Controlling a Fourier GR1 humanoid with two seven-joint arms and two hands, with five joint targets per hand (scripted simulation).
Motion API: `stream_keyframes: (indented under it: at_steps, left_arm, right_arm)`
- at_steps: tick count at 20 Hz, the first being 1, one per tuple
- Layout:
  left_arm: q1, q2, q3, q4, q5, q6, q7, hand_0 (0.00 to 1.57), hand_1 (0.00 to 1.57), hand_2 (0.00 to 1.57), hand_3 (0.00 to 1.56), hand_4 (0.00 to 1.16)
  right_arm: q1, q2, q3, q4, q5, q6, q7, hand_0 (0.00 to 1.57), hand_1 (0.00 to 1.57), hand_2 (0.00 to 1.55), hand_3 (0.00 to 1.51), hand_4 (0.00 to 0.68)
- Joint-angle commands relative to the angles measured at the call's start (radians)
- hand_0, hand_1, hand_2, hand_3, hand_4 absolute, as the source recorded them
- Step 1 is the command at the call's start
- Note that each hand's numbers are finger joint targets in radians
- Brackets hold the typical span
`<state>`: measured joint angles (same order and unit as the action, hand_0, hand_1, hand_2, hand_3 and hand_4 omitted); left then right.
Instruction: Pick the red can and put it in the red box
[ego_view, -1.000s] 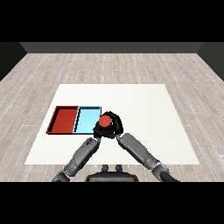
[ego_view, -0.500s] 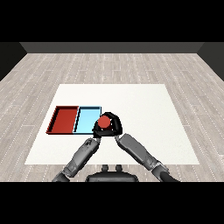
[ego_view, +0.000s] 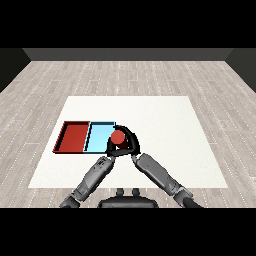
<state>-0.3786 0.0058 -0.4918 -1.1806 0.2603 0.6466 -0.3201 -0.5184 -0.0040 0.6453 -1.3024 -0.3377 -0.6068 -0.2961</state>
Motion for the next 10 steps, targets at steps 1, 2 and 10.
stream_keyframes:
  at_steps: [1,2,10]
  left_arm:
    - [-0.034,-0.006,0.038,0.012,0.005,-0.012,0.011,1.57,1.57,1.53,1.45,1.12]
    - [-0.056,-0.006,0.02,0.066,0.037,-0.002,-0.054,1.57,1.57,1.53,1.45,1.12]
    - [-0.006,-0.006,0.011,-0.043,-0.03,0.011,0.089,1.57,1.57,1.57,1.51,1.15]
  right_arm:
    - [0.013,0.004,-0.014,-0.005,0.044,0.025,0.024,0.0,0.0,0.0,0.0,0.0]
    - [0.052,0.004,-0.027,0.015,0.06,0.055,-0.013,0.0,0.0,0.0,0.0,0.0]
    - [-0.001,0.004,-0.125,-0.057,0.08,0.086,0.07,0.0,0.0,0.0,0.0,0.0]
